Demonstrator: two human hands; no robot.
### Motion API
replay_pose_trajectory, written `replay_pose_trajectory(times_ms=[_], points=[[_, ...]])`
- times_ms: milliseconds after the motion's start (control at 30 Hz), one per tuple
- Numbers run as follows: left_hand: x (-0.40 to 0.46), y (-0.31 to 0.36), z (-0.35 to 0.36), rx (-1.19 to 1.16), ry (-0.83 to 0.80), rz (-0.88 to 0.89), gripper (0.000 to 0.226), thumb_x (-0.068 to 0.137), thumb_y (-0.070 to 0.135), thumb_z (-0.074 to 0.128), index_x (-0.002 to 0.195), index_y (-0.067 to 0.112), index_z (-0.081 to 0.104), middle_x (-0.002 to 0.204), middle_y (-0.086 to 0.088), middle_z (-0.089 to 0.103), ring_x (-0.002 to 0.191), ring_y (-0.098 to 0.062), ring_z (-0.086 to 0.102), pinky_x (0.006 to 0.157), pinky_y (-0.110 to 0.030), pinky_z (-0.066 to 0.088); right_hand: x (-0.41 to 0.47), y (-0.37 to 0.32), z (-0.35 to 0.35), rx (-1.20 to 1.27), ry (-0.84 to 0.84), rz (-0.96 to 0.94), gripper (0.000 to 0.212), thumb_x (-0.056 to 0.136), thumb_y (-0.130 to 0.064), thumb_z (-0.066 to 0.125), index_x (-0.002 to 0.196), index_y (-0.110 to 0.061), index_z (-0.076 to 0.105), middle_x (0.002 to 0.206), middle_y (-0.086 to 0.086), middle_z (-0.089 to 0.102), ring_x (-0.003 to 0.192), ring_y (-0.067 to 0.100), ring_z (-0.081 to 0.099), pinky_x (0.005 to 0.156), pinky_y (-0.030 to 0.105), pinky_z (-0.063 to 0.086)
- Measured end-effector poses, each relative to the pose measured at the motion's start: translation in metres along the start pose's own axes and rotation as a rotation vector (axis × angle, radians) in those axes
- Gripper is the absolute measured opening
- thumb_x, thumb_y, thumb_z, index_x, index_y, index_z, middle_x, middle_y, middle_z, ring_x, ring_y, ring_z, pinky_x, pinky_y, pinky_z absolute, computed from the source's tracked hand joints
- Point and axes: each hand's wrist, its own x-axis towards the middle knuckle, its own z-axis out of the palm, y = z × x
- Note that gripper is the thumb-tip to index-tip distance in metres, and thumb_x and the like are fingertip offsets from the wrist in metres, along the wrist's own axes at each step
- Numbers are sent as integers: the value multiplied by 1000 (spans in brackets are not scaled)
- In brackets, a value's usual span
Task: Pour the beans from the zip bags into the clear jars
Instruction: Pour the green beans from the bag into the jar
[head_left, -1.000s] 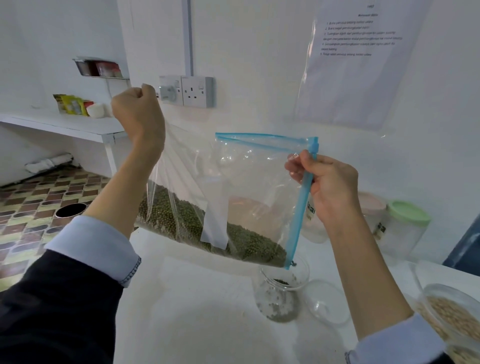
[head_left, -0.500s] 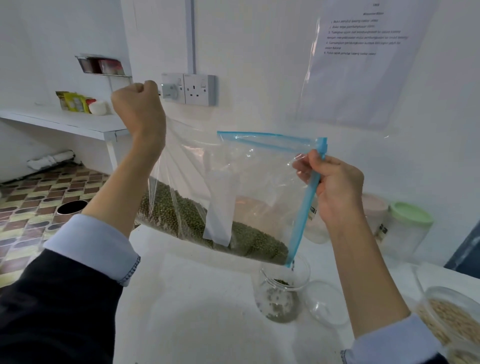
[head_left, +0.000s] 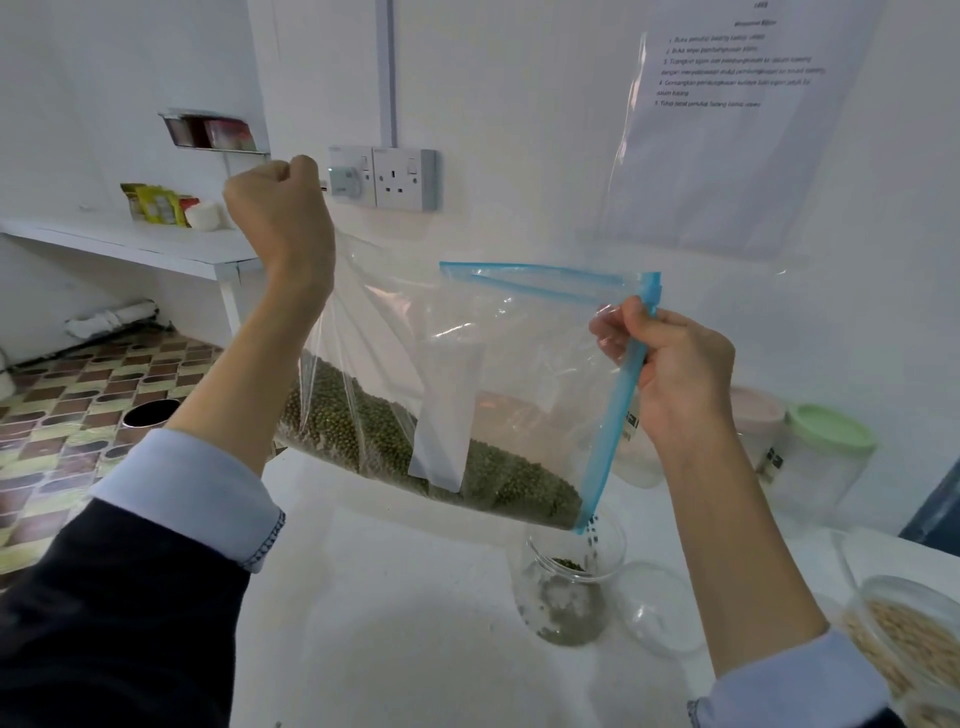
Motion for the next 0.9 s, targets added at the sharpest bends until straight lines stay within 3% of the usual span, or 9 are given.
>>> replay_pose_trajectory(times_ms=[400, 500, 800, 900], points=[[0, 2, -5, -7, 5, 4, 49, 69, 0, 42, 32, 22, 19, 39, 14, 9, 54, -17, 10, 57, -36, 11, 0, 3, 3, 19, -9, -6, 9, 85, -2, 65, 77, 1, 67, 71, 10, 72, 63, 21, 69, 66, 27, 56], [2, 2, -7, 1, 11, 2, 47, 67, 1, 42, 32, 22, 19, 39, 14, 9, 54, -17, 11, 58, -37, 12, -1, -1, 7, -30, -107, -3, 12, 86, -2, 63, 76, 3, 66, 69, 9, 71, 62, 20, 69, 68, 26, 57], [4, 1, -11, 1, 3, 1, 49, 68, -2, 42, 30, 21, 21, 37, 15, 10, 53, -17, 10, 57, -38, 12, -3, 0, 10, 9, -22, 17, 11, 86, 1, 63, 76, 4, 65, 66, 10, 70, 58, 18, 68, 66, 27, 58], [5, 2, -13, 17, 18, -2, 48, 68, 0, 42, 31, 22, 21, 37, 14, 10, 54, -18, 11, 58, -40, 13, -3, -1, 14, -27, -75, 22, 11, 86, 1, 63, 76, 3, 66, 67, 10, 70, 59, 19, 68, 67, 26, 58]])
